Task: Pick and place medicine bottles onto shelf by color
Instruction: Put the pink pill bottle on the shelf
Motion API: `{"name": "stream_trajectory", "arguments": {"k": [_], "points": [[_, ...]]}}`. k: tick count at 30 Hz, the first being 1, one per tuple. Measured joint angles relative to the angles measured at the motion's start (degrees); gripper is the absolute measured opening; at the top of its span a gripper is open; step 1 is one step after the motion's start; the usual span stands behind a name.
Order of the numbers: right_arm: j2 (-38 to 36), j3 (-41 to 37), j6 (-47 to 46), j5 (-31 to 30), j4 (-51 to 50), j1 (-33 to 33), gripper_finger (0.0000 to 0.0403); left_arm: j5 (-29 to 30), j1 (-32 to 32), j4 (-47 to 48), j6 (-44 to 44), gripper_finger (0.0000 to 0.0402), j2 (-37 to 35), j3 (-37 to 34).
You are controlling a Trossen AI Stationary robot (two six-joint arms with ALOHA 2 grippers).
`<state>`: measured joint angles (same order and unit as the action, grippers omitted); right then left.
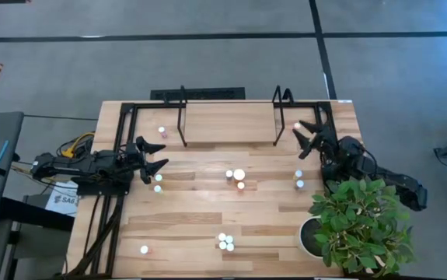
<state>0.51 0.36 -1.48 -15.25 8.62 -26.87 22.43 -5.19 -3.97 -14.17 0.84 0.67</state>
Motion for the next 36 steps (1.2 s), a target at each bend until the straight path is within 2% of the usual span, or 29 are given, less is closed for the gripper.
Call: {"name": "stream_trajectory", "arguments": {"k": [3, 10, 16, 20, 24, 28, 32, 36], "points": [[0.0, 0.1, 0.0, -2.9, 2.8, -0.6, 0.0249, 0.0, 0.0, 0.0, 0.0, 0.0311, 0.0, 0.0], [2.5, 4.1, 0.4, -9.2, 2.6, -1.0, 0.0249, 0.0, 0.0, 0.0, 0.0, 0.0311, 0.0, 0.0], [10.6, 11.1, -0.3, -13.8, 1.3, -1.0, 0.0249, 0.0, 0.0, 0.0, 0.0, 0.0311, 0.0, 0.0], [18.4, 17.1, -4.8, -17.0, -2.3, -1.0, 0.0249, 0.0, 0.0, 0.0, 0.0, 0.0311, 0.0, 0.0], [26.1, 23.9, -14.5, -19.6, -11.7, -1.0, 0.0249, 0.0, 0.0, 0.0, 0.0, 0.0311, 0.0, 0.0], [32.8, 31.2, -29.2, -19.9, -28.0, -1.0, 0.0249, 0.0, 0.0, 0.0, 0.0, 0.0311, 0.0, 0.0], [37.8, 37.3, -45.0, -18.7, -43.7, -1.0, 0.0249, 0.0, 0.0, 0.0, 0.0, 0.0311, 0.0, 0.0], [41.7, 41.5, -56.3, -15.5, -53.0, -1.0, 0.0249, 0.0, 0.0, 0.0, 0.0, 0.0311, 0.0, 0.0]]}}
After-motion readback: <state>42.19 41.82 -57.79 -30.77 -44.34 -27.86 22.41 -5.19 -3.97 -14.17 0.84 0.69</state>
